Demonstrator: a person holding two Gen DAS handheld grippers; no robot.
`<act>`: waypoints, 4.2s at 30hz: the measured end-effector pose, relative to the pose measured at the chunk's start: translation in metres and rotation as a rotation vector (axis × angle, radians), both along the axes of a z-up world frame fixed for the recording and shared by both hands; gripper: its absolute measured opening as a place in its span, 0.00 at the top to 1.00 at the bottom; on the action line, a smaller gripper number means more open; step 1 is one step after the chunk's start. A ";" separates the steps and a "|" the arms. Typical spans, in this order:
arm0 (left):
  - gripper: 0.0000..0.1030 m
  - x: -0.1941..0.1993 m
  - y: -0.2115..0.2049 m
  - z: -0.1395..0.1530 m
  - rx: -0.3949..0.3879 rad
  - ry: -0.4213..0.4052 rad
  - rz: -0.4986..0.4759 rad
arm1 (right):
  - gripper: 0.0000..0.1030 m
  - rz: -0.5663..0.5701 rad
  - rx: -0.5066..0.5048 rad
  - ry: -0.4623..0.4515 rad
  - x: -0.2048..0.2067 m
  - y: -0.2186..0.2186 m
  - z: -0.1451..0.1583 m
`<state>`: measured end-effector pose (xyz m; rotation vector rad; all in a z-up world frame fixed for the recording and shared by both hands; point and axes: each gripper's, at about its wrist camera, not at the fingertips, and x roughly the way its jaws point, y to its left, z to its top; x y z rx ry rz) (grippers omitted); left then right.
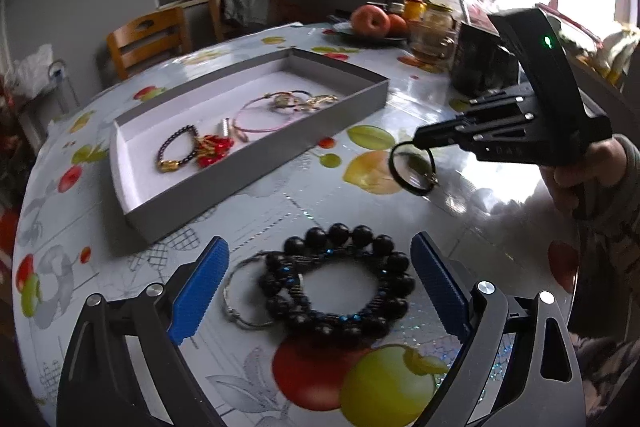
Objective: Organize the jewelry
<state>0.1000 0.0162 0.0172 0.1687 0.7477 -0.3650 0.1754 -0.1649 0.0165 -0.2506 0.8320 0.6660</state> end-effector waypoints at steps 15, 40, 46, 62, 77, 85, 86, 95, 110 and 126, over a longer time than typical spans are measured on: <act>0.66 0.007 0.001 -0.010 0.019 0.070 0.022 | 0.97 -0.003 0.018 -0.008 -0.006 -0.005 0.004; 1.00 0.006 0.022 0.051 -0.111 -0.049 0.044 | 0.97 0.021 0.058 -0.125 -0.009 0.000 0.059; 1.00 0.009 0.028 0.057 -0.128 -0.039 0.019 | 0.97 0.021 0.069 -0.126 -0.004 0.000 0.065; 0.59 0.005 0.011 -0.004 0.006 0.080 0.014 | 0.97 0.024 0.036 -0.026 0.000 0.001 0.026; 0.86 0.006 0.018 -0.005 -0.058 0.098 0.010 | 0.84 -0.016 -0.003 0.052 0.017 -0.001 -0.004; 0.87 0.002 0.018 0.018 -0.085 0.031 0.011 | 0.90 -0.001 -0.023 0.034 0.015 0.003 -0.007; 0.87 0.002 0.018 0.022 -0.089 0.023 0.010 | 0.97 0.003 -0.023 0.033 0.015 0.004 -0.007; 0.87 0.002 0.014 0.049 -0.087 -0.038 0.006 | 0.97 0.006 0.035 -0.018 0.009 -0.002 0.017; 0.87 0.023 0.023 0.095 -0.054 -0.136 0.033 | 0.97 0.015 0.071 -0.120 0.013 0.011 0.068; 0.87 0.091 0.032 0.097 -0.015 -0.166 0.115 | 0.97 0.014 0.111 -0.121 0.067 0.053 0.078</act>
